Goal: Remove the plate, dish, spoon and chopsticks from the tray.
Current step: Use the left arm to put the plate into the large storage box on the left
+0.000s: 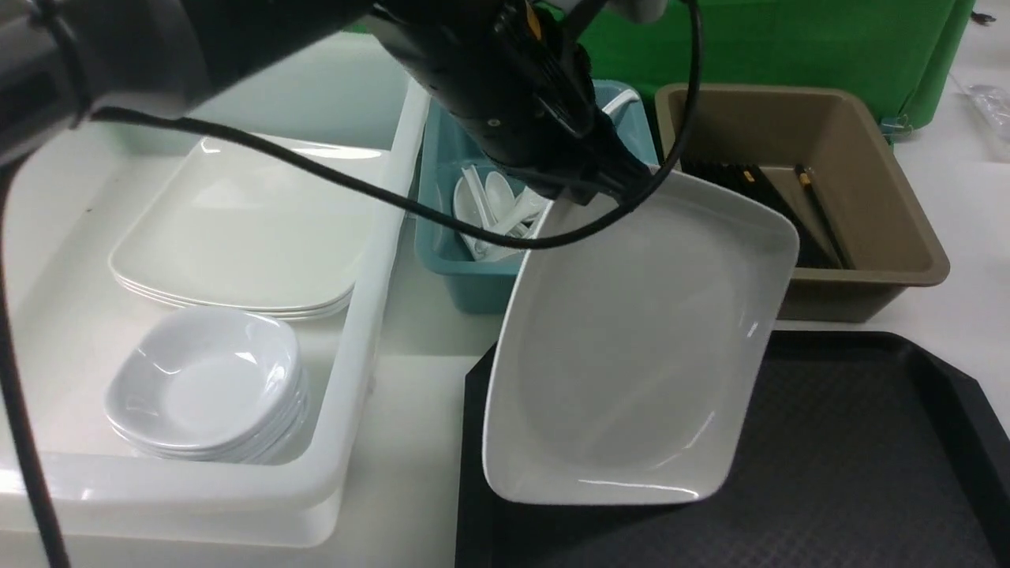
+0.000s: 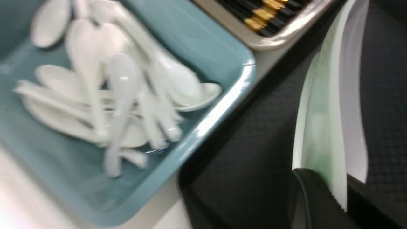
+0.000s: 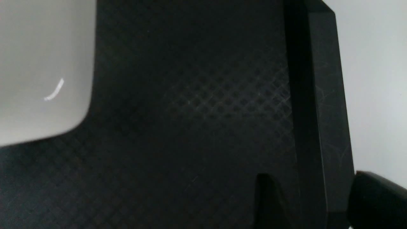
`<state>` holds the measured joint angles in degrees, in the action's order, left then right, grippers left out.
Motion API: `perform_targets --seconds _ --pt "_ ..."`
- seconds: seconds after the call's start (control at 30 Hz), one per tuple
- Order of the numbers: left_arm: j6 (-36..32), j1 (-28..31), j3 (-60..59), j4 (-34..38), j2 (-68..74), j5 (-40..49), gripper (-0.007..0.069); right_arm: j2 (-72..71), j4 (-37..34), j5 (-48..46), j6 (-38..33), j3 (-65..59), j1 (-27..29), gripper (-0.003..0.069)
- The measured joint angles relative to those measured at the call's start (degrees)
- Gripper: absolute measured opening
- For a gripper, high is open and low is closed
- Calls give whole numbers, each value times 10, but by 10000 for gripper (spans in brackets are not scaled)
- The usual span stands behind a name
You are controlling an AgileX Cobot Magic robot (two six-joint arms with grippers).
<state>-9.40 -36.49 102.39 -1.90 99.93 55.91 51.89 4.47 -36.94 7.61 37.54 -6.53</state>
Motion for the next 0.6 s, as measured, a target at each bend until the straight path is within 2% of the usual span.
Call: perform_targets --seconds 0.1,0.23,0.4,0.5,0.6 --pt "5 20 10 10 -8 8 21 0 0 0 0 0 0 372" --pt "-5 72 25 88 -20 12 22 0 0 3 0 0 0 372" --pt "-10 101 27 112 -22 26 22 0 0 6 0 0 0 372" --pt "-10 138 38 132 -24 32 22 0 0 6 0 0 0 372" --pt "-14 208 66 176 -38 34 22 0 0 6 0 0 0 372"
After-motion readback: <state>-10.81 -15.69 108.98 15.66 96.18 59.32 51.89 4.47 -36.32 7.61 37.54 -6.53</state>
